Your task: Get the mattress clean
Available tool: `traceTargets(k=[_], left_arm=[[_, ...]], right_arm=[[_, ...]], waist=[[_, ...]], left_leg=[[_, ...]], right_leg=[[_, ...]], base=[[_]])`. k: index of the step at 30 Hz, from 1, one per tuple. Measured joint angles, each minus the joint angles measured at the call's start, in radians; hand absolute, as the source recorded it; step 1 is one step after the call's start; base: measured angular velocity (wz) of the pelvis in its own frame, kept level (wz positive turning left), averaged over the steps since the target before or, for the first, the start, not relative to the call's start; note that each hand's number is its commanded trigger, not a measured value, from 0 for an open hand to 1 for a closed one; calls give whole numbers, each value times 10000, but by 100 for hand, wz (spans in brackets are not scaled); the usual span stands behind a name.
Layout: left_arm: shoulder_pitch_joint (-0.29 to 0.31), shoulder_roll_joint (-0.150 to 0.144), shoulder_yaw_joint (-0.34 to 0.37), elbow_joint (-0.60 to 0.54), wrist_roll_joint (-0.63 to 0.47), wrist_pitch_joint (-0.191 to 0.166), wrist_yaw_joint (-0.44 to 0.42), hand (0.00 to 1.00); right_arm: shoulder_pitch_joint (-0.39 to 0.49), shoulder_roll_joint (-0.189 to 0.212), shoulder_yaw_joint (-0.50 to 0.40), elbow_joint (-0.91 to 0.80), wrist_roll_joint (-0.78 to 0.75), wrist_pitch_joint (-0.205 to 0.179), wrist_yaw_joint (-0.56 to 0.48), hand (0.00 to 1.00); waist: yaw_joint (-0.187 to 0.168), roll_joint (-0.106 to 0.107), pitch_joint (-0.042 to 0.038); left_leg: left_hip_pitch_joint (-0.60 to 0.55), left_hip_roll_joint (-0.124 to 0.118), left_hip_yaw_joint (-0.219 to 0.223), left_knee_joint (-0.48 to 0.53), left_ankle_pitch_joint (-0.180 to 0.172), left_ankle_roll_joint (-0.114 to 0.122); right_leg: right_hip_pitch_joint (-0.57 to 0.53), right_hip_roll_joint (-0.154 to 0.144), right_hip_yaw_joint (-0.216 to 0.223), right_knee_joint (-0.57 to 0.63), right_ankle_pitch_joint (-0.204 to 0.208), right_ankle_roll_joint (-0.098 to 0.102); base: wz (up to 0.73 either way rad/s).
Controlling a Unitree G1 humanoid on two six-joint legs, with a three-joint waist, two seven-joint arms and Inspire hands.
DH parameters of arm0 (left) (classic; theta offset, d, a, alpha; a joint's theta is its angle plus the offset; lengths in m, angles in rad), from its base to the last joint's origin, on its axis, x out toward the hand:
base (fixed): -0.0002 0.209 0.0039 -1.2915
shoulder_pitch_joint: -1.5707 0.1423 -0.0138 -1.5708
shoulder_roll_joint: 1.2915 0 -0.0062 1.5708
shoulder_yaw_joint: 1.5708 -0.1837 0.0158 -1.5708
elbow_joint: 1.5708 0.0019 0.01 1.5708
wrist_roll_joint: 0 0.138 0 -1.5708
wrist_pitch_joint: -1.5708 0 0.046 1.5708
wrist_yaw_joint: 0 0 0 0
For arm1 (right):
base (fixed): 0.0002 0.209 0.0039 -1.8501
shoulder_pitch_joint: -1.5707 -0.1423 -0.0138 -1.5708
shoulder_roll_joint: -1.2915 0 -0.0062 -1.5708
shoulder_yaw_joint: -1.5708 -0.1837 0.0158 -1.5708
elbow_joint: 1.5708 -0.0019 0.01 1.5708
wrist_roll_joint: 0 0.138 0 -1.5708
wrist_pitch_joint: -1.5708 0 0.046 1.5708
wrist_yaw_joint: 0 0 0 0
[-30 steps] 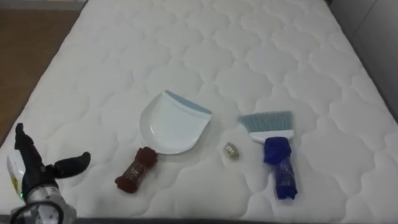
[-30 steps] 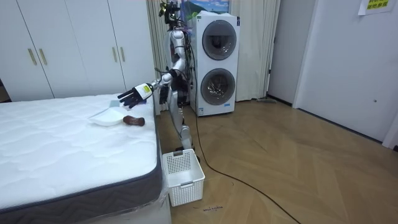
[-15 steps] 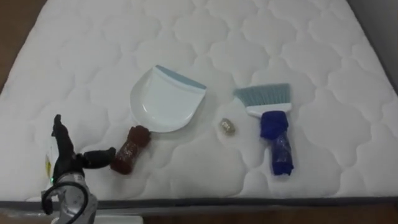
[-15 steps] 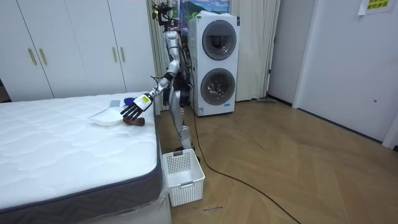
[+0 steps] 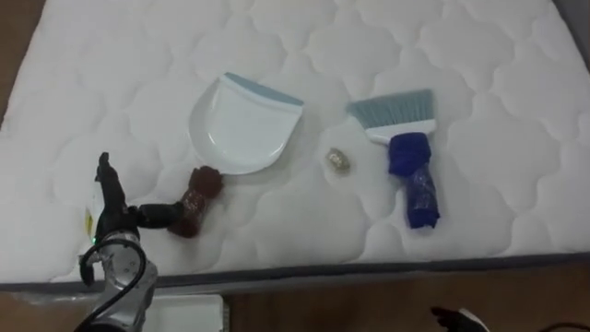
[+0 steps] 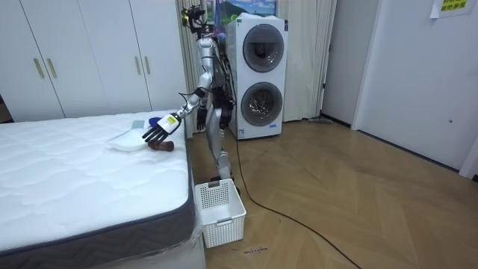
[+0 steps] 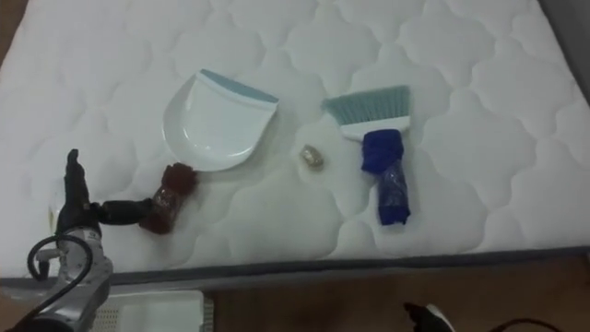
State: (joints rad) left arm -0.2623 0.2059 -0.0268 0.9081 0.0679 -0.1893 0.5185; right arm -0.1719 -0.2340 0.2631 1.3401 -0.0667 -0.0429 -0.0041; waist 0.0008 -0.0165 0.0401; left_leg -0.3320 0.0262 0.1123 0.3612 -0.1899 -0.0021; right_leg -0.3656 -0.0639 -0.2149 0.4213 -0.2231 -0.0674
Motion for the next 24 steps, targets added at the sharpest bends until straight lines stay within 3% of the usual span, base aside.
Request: traceTargets(k=[5,10,24], left_arm=[[-401,2,5,562,-16,0,0,0],[-672,6,-15,562,-590,-5,8,0],[-1276,41,-545,526,-783,-17,237,0]], right_arm=[[20,4,300,-8,261,-5,-249,0],[-24,6,447,-2,324,0,-514,0],[50,-85,1369,33,626,61,-805,0]], waist=[[-116,-119,75],[-233,-116,83],[-310,-65,149]], left_leg=[[-611,-16,106,427,-6,3],[-962,-4,128,837,-42,52],[-1907,-12,219,1661,-328,252]], right_leg=[[-569,-90,-56,336,-9,-28],[-873,-164,-75,661,-44,-61],[-1968,-498,-46,1909,-316,-87]], base=[[-2],[1],[1]])
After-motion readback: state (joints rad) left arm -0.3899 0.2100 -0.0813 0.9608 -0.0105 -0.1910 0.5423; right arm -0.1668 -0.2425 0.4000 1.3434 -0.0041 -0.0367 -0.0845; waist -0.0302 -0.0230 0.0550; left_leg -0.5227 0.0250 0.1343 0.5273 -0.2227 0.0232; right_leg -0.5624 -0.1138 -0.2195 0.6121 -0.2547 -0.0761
